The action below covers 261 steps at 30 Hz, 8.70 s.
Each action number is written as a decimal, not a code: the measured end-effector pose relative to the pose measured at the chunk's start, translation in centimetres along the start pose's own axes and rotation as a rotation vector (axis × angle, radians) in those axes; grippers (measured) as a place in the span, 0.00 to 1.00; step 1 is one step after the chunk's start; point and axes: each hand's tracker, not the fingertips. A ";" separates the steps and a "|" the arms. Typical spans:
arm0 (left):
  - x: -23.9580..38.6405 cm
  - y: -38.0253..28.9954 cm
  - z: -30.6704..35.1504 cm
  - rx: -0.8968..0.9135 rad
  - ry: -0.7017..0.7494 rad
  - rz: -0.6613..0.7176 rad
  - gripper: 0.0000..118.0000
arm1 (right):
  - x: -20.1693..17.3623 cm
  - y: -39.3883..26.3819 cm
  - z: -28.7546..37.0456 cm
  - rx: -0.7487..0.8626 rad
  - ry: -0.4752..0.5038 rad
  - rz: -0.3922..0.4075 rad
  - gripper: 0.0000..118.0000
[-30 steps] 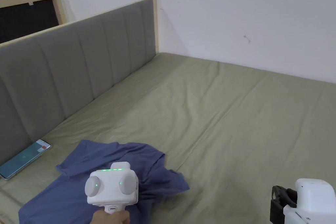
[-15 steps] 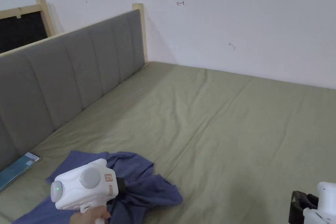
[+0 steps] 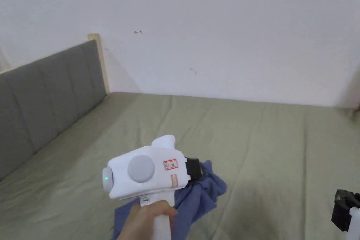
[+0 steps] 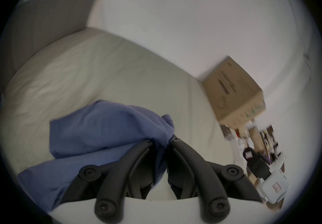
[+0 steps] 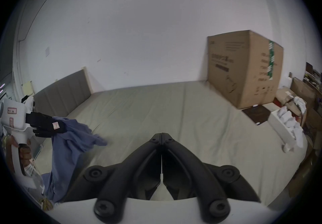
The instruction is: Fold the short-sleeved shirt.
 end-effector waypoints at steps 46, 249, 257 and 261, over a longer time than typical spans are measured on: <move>-7.4 -7.3 -7.2 -0.261 0.422 -0.091 0.74 | 5.8 -4.4 -0.8 -0.210 -0.092 0.021 0.00; -15.1 -20.6 8.3 -0.300 0.484 -0.171 0.02 | 12.9 -16.1 9.3 -0.582 -0.147 -0.137 0.44; -15.0 -20.4 8.6 -0.294 0.479 -0.168 0.02 | 15.0 -18.0 4.6 -0.736 -0.177 -0.097 0.17; -14.8 -20.6 8.6 -0.300 0.487 -0.177 0.02 | 15.0 -18.5 4.7 -0.745 -0.156 -0.128 0.05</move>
